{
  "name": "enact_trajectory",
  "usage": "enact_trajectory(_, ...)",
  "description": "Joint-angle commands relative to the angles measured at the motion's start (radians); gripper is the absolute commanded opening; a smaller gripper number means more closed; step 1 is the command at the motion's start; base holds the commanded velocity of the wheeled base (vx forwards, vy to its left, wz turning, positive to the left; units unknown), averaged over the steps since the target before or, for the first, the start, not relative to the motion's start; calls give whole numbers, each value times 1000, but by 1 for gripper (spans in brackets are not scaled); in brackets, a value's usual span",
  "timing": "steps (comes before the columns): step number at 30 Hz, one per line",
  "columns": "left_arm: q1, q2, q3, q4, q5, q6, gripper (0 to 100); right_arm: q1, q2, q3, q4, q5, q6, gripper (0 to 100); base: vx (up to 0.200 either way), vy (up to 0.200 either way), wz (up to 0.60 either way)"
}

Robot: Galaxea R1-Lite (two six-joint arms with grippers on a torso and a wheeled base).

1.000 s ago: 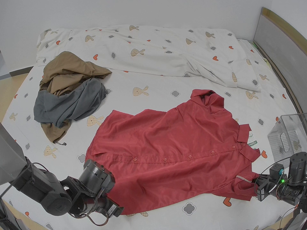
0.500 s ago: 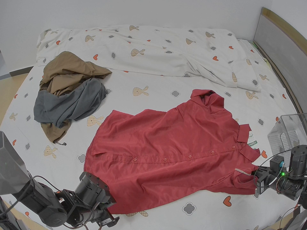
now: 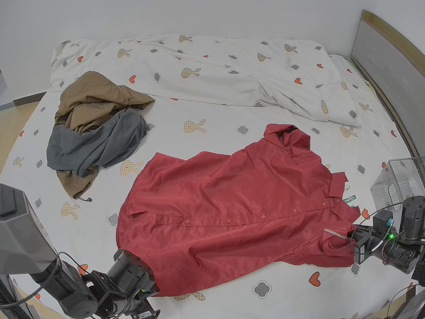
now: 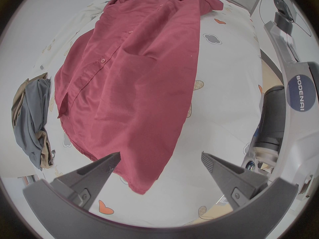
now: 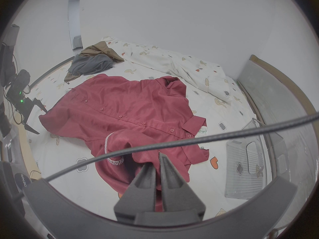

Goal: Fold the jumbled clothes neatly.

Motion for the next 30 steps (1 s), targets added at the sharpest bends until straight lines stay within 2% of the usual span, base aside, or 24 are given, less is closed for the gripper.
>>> enact_trajectory(1,7,56,1,-35,2,1,100,0,12,-3,-1,3,0,0,0,0,0)
enact_trajectory(8,25,162,11,-178,11,1,100,0,3,4,2,2,0,0,0,0,0)
enact_trajectory(9,27,176,19,-200,19,1,0,-1,3,4,2,2,0,0,0,0,0)
enact_trajectory(15,30,183,77,-278,51,12,0,-5,0,12,4,2,-2,0,0,0,0)
enact_trajectory(24,30,102,268,-485,85,10,0,9,-12,61,4,5,-6,0,0,0,0)
enact_trajectory(28,32,85,297,-522,91,1,0,51,-46,109,5,26,-8,0,0,0,0)
enact_trajectory(30,50,70,297,-534,103,-4,0,88,-66,124,54,31,-8,0,0,0,0)
